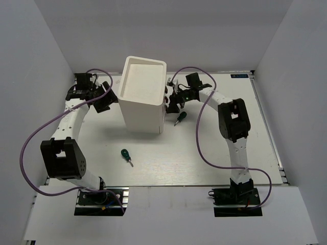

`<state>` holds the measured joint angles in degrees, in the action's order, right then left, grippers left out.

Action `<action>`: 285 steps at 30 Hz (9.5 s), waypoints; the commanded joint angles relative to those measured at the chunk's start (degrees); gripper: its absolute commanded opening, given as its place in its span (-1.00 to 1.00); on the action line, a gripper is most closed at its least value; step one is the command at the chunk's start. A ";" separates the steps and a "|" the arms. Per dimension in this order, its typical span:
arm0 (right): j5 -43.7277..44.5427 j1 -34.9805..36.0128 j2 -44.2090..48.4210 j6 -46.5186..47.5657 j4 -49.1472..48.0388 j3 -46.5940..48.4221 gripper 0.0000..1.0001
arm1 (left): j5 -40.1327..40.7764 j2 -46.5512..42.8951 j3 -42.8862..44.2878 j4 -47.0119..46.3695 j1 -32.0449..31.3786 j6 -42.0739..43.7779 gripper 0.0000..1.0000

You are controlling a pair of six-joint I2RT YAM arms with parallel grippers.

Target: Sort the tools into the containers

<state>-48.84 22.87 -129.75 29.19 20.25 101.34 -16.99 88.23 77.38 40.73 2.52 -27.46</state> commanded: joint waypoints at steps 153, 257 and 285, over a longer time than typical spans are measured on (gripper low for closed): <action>7.35 -24.10 28.59 5.44 7.96 -27.25 0.68 | 5.72 -2.48 22.13 2.33 -47.24 16.37 -1.00; 15.87 -11.62 5.56 119.17 45.42 -10.26 -0.28 | 46.53 -29.95 -0.56 20.09 -47.17 -11.74 -0.02; 3.22 -5.30 19.91 14.82 20.11 -2.57 -1.00 | 60.33 -28.12 -3.02 24.04 -43.76 -22.45 0.30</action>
<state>-47.22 14.04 -106.98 66.52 51.33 95.31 42.26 56.93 75.35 63.05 -43.42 -47.07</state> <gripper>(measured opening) 0.449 0.634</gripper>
